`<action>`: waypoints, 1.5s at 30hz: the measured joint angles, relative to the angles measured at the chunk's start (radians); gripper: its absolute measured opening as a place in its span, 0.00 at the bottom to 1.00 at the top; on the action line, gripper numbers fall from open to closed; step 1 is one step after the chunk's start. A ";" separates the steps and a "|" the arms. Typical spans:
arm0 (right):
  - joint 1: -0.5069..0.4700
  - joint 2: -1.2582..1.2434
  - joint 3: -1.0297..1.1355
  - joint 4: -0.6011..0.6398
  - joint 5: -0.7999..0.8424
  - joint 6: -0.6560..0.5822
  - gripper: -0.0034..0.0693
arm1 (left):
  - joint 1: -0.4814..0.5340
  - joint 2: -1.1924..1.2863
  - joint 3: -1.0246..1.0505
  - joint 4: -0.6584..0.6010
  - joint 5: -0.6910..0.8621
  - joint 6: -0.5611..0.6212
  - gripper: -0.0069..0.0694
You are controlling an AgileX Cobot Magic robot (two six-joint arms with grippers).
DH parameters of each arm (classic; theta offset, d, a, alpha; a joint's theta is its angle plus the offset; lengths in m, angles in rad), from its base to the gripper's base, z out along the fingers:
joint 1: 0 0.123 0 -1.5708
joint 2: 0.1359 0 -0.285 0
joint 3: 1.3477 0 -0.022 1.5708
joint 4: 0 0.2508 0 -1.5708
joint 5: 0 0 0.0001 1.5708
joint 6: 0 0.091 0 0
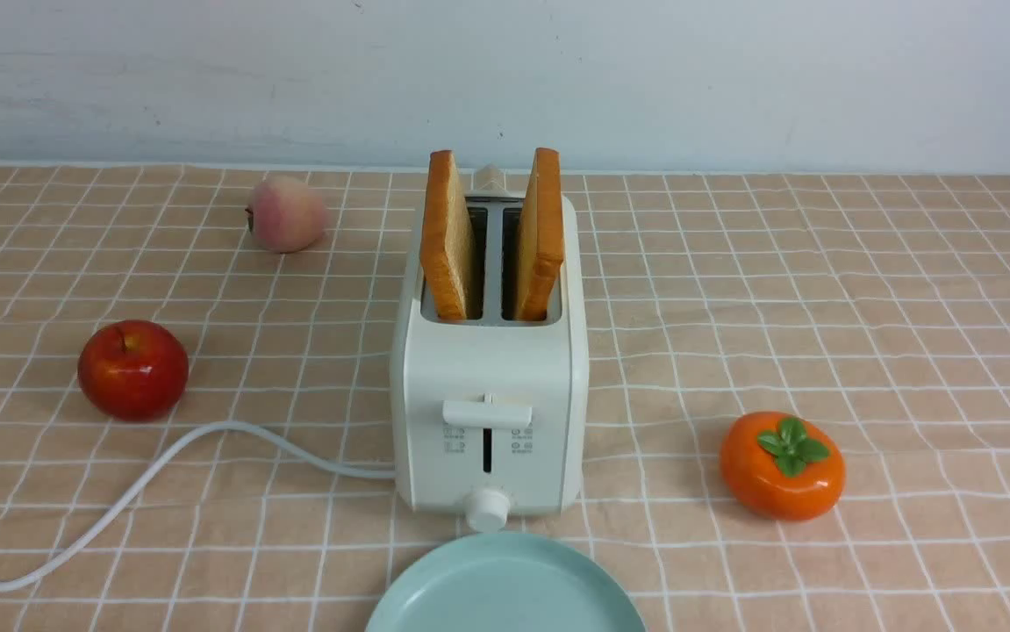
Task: Take toasted bread from bread machine on light coffee tablecloth place on plate.
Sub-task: 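Reach for a toast slice standing in the toaster with the left gripper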
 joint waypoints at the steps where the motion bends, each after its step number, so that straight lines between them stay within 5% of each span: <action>1: 0.000 0.000 0.000 0.000 0.000 0.000 0.38 | 0.000 0.000 0.000 0.000 0.000 0.000 0.40; 24: 0.000 0.000 0.000 0.000 0.000 0.000 0.38 | 0.000 0.000 0.000 0.009 -0.076 0.000 0.40; 31: 0.000 0.000 0.000 0.007 -0.001 0.001 0.38 | 0.000 0.000 0.000 -0.249 -0.336 -0.001 0.40; 37: 0.000 0.000 0.007 0.272 -0.135 0.086 0.38 | 0.000 0.000 0.000 -0.447 -0.452 -0.001 0.40; 45: 0.000 0.000 0.007 0.604 -0.290 0.155 0.38 | 0.000 0.000 0.000 -0.486 -0.464 -0.001 0.40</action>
